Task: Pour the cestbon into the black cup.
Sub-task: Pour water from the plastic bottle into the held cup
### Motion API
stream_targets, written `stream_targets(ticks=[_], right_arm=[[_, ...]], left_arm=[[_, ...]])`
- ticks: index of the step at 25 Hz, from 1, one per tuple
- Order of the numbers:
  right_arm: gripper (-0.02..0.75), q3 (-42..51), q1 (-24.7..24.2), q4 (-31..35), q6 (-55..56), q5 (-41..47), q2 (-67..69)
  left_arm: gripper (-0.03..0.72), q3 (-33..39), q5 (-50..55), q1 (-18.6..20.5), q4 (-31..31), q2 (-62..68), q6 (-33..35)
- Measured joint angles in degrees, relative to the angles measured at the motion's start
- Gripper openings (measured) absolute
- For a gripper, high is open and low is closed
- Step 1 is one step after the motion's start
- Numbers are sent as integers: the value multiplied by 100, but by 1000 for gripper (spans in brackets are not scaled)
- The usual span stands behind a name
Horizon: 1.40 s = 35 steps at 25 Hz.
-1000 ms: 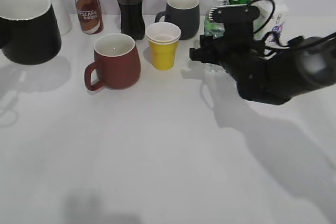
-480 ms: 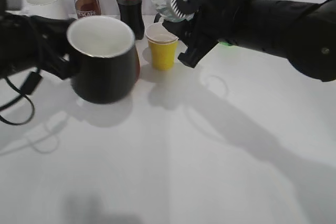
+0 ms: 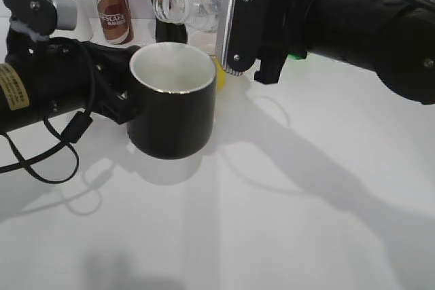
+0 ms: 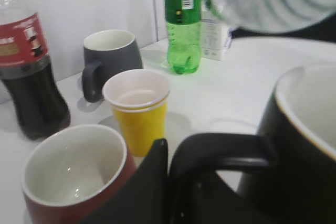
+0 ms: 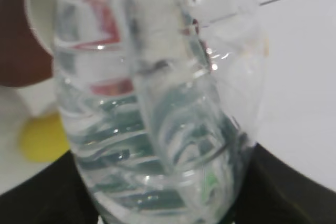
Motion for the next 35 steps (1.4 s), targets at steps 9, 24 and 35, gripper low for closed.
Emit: stream_targets(ticks=[9, 24, 35], right_arm=[[458, 0, 0, 604, -1340, -446, 0], [458, 0, 0, 775, -2320, -916, 107], [458, 0, -5, 780, -2491, -927, 107]], left_arm=[[36, 0, 142, 0, -308, 0, 0], [36, 0, 218, 0, -339, 0, 0], [36, 0, 263, 0, -339, -38, 0]])
